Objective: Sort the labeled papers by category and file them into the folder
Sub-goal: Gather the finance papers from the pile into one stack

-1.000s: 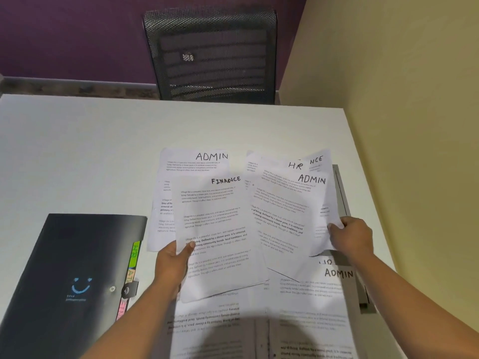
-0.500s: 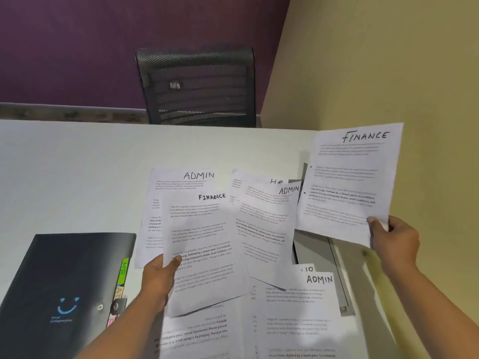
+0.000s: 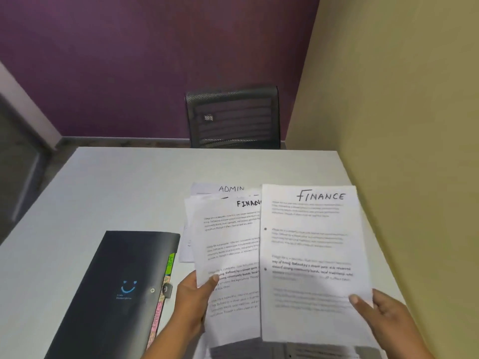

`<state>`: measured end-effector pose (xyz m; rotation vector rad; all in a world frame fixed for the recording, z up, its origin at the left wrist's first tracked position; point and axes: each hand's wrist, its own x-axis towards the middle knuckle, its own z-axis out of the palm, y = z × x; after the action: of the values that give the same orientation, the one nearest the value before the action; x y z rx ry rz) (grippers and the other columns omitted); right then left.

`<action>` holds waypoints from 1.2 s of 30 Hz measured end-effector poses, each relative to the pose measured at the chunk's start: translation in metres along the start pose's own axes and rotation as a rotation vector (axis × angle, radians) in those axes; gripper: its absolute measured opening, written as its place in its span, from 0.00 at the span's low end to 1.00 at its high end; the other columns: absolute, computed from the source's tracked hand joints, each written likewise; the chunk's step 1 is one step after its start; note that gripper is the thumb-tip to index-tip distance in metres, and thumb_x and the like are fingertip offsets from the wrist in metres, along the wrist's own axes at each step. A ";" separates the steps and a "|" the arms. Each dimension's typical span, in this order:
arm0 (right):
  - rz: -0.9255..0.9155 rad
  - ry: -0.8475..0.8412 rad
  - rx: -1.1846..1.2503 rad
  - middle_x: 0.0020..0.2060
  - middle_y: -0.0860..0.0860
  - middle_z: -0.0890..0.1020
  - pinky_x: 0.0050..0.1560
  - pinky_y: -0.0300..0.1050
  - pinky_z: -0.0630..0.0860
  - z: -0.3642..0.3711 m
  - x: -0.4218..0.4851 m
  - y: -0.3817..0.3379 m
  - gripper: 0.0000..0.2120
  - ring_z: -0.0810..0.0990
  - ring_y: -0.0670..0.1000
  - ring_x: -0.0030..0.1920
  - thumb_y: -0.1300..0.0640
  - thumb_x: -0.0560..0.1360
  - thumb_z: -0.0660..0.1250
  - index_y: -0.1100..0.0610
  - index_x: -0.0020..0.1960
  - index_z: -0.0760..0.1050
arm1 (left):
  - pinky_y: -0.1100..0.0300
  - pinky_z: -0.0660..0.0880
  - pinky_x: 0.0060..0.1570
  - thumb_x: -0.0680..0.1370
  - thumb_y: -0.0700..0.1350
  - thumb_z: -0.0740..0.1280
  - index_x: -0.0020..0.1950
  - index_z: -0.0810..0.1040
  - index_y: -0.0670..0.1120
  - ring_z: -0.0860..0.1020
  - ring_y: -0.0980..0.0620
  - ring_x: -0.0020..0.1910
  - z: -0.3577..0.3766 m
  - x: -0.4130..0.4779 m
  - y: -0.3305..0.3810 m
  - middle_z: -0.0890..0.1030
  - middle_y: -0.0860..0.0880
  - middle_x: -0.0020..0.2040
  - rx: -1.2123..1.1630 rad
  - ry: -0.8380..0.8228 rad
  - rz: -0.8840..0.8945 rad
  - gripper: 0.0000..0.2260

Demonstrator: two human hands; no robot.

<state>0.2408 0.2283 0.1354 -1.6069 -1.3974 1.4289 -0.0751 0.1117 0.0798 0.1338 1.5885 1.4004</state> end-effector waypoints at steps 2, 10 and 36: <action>0.055 -0.136 0.030 0.37 0.57 0.88 0.31 0.36 0.78 0.014 -0.012 0.007 0.09 0.85 0.46 0.31 0.73 0.70 0.73 0.62 0.48 0.84 | 0.49 0.83 0.37 0.76 0.33 0.69 0.55 0.81 0.38 0.86 0.38 0.44 0.002 -0.018 -0.005 0.86 0.38 0.49 -0.027 -0.070 -0.002 0.08; 0.154 -0.279 0.150 0.39 0.59 0.87 0.30 0.38 0.80 0.045 -0.020 0.013 0.06 0.87 0.54 0.35 0.71 0.76 0.66 0.68 0.48 0.82 | 0.37 0.80 0.53 0.67 0.43 0.77 0.53 0.85 0.44 0.84 0.34 0.50 0.021 -0.064 -0.011 0.86 0.38 0.49 0.048 -0.171 -0.049 0.15; 0.166 -0.372 0.287 0.43 0.68 0.85 0.34 0.45 0.82 0.027 -0.032 0.038 0.12 0.87 0.61 0.38 0.76 0.66 0.73 0.71 0.50 0.81 | 0.57 0.80 0.41 0.83 0.47 0.61 0.53 0.84 0.44 0.86 0.47 0.45 0.030 -0.077 -0.011 0.87 0.44 0.48 -0.005 -0.100 0.092 0.13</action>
<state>0.2315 0.1810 0.1048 -1.3438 -1.1978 2.0060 -0.0088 0.0797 0.1193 0.2732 1.5120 1.4462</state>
